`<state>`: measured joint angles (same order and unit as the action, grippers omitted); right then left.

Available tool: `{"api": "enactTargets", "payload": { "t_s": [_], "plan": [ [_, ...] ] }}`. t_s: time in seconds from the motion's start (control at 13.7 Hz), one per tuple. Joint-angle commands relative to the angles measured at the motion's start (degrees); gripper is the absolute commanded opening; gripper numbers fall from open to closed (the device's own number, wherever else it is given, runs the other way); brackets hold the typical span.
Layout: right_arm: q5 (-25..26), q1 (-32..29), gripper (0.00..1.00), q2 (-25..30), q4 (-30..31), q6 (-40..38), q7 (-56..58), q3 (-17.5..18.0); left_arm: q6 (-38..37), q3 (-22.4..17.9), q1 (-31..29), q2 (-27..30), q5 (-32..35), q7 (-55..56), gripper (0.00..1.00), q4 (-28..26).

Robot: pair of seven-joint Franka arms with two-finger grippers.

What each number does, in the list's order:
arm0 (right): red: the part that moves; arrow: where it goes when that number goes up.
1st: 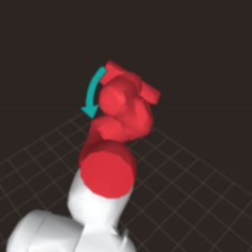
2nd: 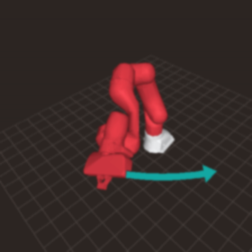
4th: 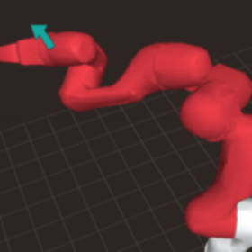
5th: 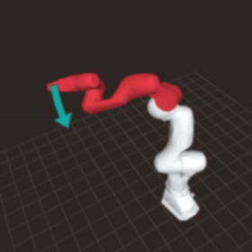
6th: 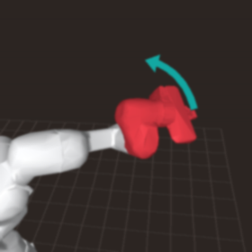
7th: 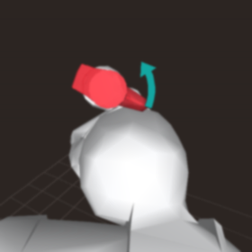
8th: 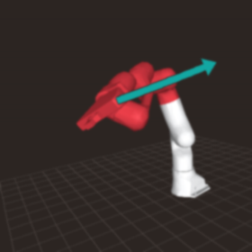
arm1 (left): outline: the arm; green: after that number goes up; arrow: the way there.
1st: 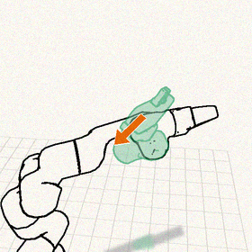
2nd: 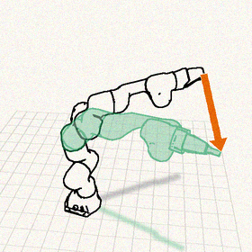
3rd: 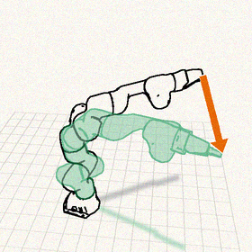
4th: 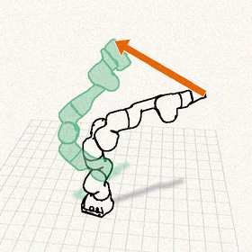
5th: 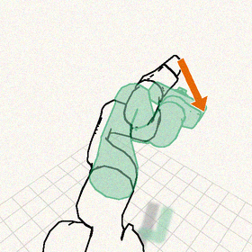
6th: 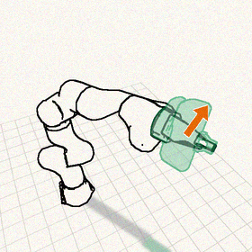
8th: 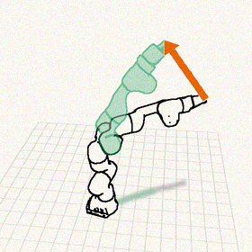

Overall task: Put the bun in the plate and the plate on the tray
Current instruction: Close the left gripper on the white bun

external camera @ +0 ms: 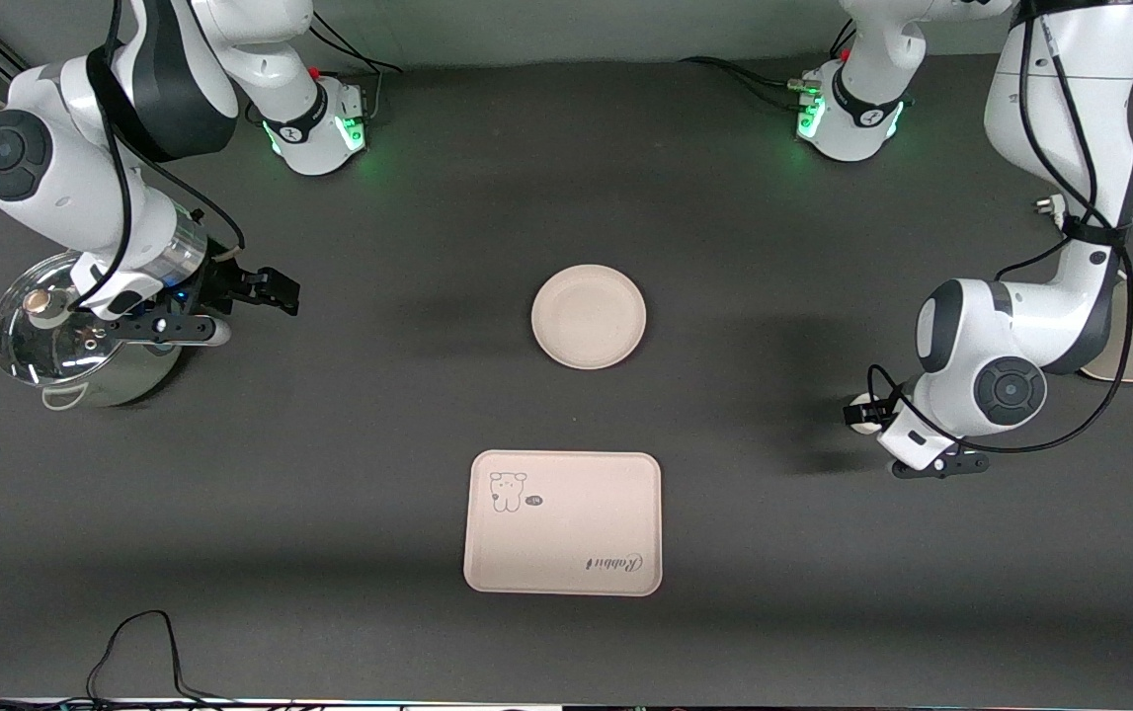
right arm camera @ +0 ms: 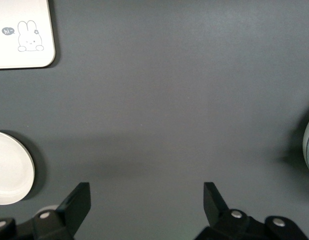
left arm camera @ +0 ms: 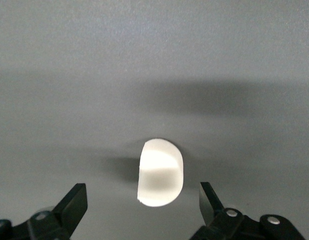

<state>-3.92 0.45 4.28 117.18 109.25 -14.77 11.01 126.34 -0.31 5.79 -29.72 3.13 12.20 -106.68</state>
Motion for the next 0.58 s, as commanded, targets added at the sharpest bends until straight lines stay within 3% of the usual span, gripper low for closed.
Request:
{"api": "enactTargets", "payload": {
  "t_s": [0.0, 0.51],
  "plan": [
    [-1.4, -0.1, 1.00, 0.9, 0.9, 0.9, -0.3, 0.1, 4.2, -0.5, 0.8, -1.8, 0.9, 1.1, 1.00, -0.6],
    [-3.0, 0.3, 1.00, -0.6, 1.6, 1.9, -0.8, 1.1, 7.9, -0.4, 0.6, -2.5, 0.5, 1.4, 0.97, -3.9]
  ]
}}
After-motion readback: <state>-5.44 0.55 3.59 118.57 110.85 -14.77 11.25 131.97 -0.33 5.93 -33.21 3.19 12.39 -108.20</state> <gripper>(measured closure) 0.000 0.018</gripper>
